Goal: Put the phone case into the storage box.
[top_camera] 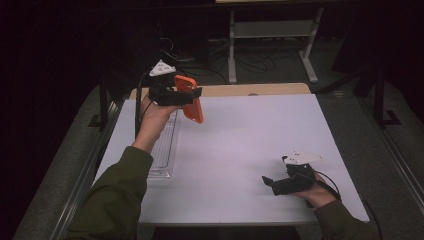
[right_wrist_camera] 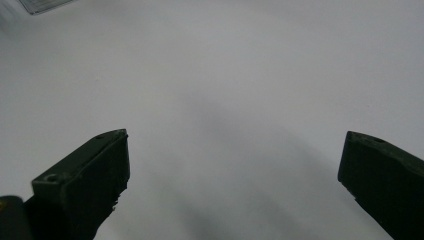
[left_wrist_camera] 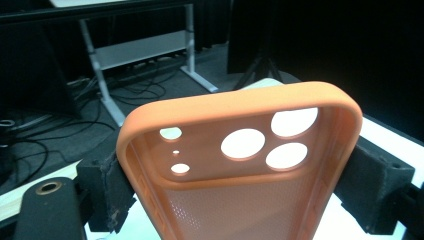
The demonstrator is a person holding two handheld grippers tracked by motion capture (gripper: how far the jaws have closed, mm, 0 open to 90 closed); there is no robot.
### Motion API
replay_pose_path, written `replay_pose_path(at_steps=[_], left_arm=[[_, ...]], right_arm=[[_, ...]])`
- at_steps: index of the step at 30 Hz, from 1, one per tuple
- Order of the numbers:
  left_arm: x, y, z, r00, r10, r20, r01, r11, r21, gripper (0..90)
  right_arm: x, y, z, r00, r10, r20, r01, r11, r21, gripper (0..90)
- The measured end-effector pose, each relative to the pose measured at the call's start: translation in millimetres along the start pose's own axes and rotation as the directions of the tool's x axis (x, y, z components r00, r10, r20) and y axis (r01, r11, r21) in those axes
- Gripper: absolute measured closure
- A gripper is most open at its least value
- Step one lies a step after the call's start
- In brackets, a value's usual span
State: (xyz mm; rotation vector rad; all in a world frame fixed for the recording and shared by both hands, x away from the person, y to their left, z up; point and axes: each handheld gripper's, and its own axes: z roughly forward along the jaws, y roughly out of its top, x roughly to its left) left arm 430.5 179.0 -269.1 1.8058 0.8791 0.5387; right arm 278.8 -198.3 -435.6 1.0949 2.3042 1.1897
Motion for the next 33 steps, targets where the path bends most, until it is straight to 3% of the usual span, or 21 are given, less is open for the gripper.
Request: replay_pose_path(at_steps=[9,16,21,28,33], left_arm=[[18.5,3.1,-5.2,0.9958,-0.021,-0.089,0.02,0.9998,-0.007,14.9],[34.4,0.9,-6.6,0.987,-0.027,-0.158,0.027,0.9996,-0.003,14.8],[46.7,-2.4,-5.0,0.9749,-0.039,-0.219,0.043,0.999,0.013,14.8],[59.5,-6.9,-3.4,0.9634,-0.065,-0.26,0.073,0.9972,0.019,14.7],[64.4,-10.4,0.5,0.95,-0.068,-0.305,0.082,0.9962,0.031,14.7]], right_arm=[[-0.8,0.1,0.5,1.0,-0.005,0.004,0.005,1.0,-0.004,0.0],[-0.8,0.2,0.1,1.0,0.003,0.002,-0.003,1.0,-0.002,0.0],[-1.0,0.0,0.3,1.0,0.003,0.002,-0.003,1.0,-0.001,0.0],[-1.1,0.0,0.7,1.0,0.004,0.001,-0.004,1.0,0.001,0.0],[-1.1,-0.1,0.5,1.0,0.003,0.0,-0.003,1.0,0.001,0.0]])
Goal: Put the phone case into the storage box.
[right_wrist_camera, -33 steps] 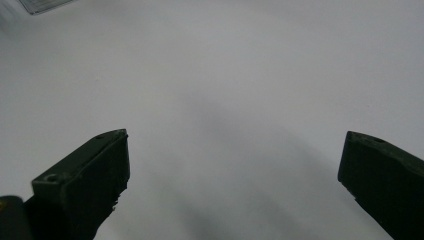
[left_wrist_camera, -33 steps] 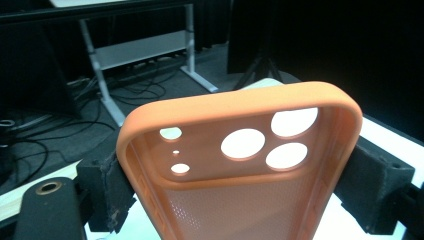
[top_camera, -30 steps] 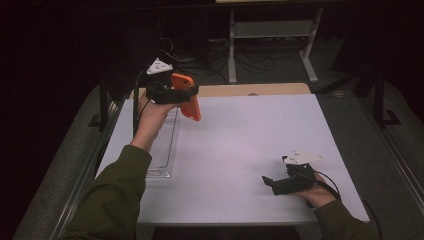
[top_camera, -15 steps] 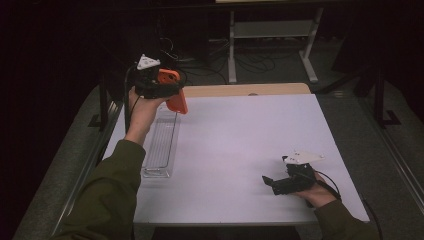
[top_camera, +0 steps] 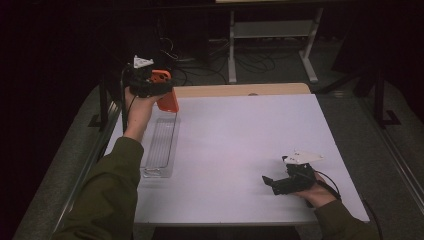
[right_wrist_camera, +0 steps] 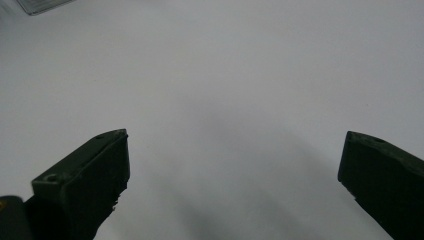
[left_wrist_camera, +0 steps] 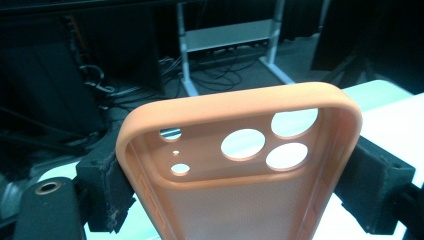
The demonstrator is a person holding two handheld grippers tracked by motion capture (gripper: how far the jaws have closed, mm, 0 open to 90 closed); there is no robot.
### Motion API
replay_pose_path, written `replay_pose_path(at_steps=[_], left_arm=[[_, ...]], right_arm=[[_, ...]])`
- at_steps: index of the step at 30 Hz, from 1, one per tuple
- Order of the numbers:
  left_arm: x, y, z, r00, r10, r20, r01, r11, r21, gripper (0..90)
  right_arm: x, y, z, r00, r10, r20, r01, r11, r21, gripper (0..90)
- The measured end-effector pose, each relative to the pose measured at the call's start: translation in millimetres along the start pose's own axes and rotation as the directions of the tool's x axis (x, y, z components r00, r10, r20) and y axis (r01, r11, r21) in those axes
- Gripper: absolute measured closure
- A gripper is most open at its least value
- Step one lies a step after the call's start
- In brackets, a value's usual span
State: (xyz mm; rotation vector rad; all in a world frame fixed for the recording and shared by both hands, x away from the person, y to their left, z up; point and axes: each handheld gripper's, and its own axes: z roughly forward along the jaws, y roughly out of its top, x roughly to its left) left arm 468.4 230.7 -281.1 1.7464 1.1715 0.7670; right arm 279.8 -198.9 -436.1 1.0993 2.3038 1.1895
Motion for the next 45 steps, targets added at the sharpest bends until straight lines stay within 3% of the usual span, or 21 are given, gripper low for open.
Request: replay_pose_path(at_steps=[17,32,41,42,45], left_arm=[[10.2,-13.4,24.1,0.9916,-0.043,-0.122,0.05,0.9976,0.049,14.5],[14.5,-25.9,51.1,0.9833,-0.029,-0.18,0.049,0.9931,0.106,14.3],[15.2,-38.0,65.9,0.9757,-0.011,-0.219,0.045,0.9876,0.151,14.2],[15.4,-40.5,67.8,0.9741,-0.023,-0.225,0.058,0.9867,0.152,14.1],[18.5,-46.8,69.9,0.975,-0.021,-0.221,0.059,0.9843,0.166,14.0]], right_arm=[[-1.1,-0.1,-1.0,1.0,0.002,-0.001,-0.002,1.0,-0.004,0.0],[-1.3,-0.6,-2.5,1.0,0.007,0.0,-0.007,1.0,-0.009,0.0],[-1.6,-1.0,-2.7,0.9999,0.012,-0.002,-0.012,1.0,-0.009,0.0],[-1.8,-1.1,-2.9,0.9999,0.012,-0.001,-0.012,1.0,-0.01,0.0],[-2.0,-1.2,-3.4,0.9999,0.012,0.0,-0.012,1.0,-0.011,0.0]])
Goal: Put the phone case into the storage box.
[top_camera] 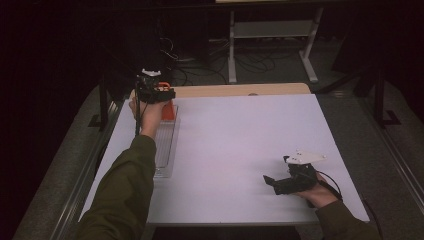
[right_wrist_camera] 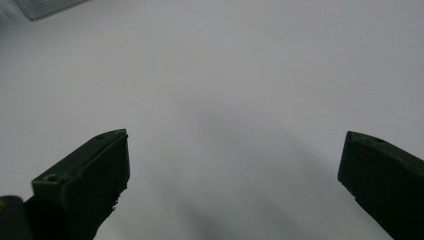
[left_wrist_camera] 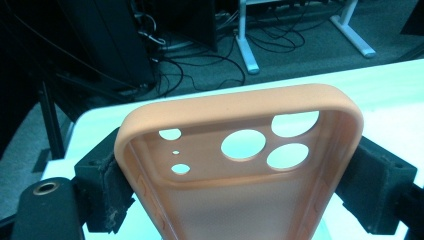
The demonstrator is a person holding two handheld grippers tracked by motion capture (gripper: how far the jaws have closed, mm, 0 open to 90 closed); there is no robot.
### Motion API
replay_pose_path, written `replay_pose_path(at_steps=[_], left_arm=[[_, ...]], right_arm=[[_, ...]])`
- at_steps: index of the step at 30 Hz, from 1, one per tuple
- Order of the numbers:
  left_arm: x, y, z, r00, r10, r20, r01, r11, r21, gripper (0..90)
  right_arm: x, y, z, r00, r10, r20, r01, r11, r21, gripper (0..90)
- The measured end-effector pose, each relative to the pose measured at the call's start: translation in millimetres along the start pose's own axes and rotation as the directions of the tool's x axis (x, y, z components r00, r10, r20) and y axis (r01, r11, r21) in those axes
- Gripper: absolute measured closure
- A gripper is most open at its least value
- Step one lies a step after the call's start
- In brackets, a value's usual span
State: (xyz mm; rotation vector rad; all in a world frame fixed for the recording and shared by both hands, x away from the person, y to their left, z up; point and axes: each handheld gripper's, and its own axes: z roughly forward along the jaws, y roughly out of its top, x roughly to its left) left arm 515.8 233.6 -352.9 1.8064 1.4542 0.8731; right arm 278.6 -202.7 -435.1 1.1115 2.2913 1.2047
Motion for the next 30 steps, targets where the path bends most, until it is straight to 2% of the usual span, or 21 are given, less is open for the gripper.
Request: replay_pose_path(at_steps=[6,14,15,19,25,30], left_arm=[[0.9,-7.1,4.9,0.9999,-0.013,0.003,0.013,0.9999,0.002,13.9],[1.4,-11.4,8.2,1.0,-0.008,-0.006,0.008,0.9998,0.016,13.7],[0.3,-12.0,8.8,0.9998,-0.018,-0.006,0.018,0.9998,0.006,13.7],[-0.2,-11.9,8.6,0.9999,0.005,-0.012,-0.005,0.9999,0.012,13.6],[-1.4,-11.5,9.1,0.9998,-0.019,-0.001,0.019,0.9998,-0.002,13.2],[-0.8,-10.9,8.4,0.9999,-0.01,-0.005,0.01,0.9999,-0.005,12.8]], right_arm=[[0.5,0.0,0.8,1.0,-0.001,0.0,0.001,1.0,0.002,0.0],[0.0,0.0,0.7,1.0,-0.003,0.002,0.003,1.0,0.0,0.0],[0.0,0.0,0.7,1.0,-0.002,0.002,0.002,1.0,0.0,0.0],[0.1,0.0,0.5,1.0,-0.002,0.002,0.002,1.0,0.0,0.0],[0.0,0.1,0.7,1.0,-0.005,0.002,0.005,1.0,-0.001,0.0],[-0.2,0.1,0.8,1.0,-0.007,0.003,0.007,1.0,-0.003,0.0]])
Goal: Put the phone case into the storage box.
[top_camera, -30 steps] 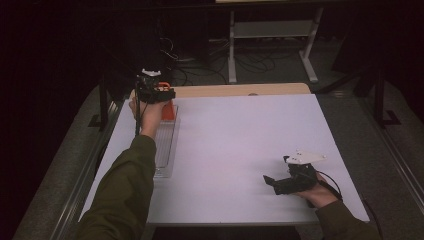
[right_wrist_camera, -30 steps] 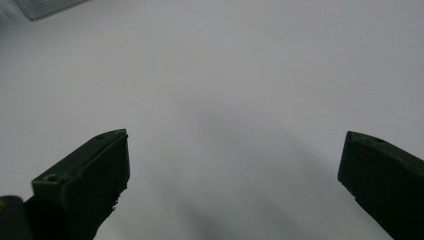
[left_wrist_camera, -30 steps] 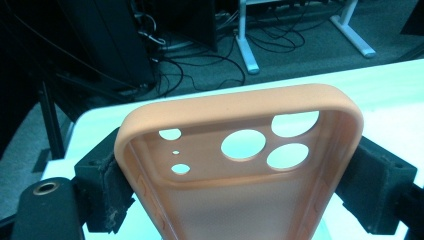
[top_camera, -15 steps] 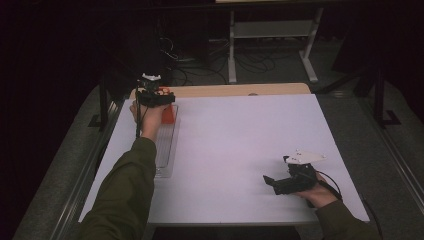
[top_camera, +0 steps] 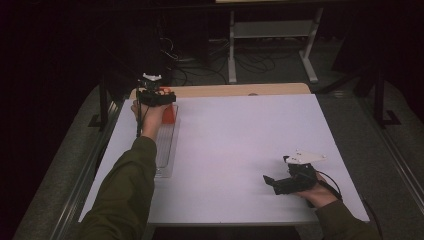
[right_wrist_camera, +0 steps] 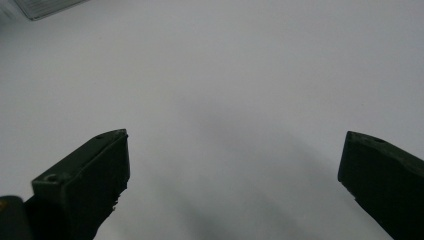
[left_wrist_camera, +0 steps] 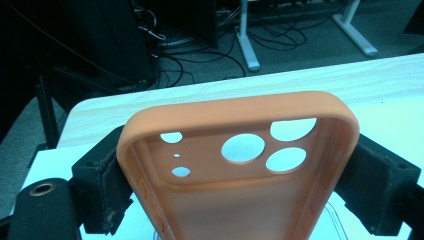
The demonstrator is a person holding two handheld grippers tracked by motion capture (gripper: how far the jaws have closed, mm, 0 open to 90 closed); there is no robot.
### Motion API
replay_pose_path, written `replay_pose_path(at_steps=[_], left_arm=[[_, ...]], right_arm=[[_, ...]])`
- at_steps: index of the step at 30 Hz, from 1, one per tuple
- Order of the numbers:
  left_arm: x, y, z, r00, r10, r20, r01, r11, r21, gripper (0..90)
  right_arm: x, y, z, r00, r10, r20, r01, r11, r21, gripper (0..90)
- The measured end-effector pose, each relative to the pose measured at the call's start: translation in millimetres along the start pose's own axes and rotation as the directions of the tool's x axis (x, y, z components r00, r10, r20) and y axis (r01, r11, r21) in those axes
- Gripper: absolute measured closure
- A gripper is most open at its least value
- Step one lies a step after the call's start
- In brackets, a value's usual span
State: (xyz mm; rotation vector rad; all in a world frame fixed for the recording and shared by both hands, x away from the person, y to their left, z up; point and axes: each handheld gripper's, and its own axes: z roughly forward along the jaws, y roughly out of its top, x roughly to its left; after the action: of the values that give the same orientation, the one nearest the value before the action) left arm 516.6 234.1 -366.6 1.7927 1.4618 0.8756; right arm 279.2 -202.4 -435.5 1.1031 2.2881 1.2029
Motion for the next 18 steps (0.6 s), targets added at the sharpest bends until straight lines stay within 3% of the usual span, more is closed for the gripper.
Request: replay_pose_path(at_steps=[10,18], left_arm=[[1.1,0.1,0.1,0.9998,-0.013,-0.014,0.013,0.9999,0.004,5.0],[3.9,0.9,-2.5,1.0,-0.004,0.008,0.004,1.0,0.004,0.6]], right_arm=[[0.1,0.0,0.2,1.0,-0.001,-0.001,0.001,1.0,0.0,0.0],[0.2,0.0,0.2,1.0,-0.001,-0.002,0.001,1.0,0.0,0.0]])
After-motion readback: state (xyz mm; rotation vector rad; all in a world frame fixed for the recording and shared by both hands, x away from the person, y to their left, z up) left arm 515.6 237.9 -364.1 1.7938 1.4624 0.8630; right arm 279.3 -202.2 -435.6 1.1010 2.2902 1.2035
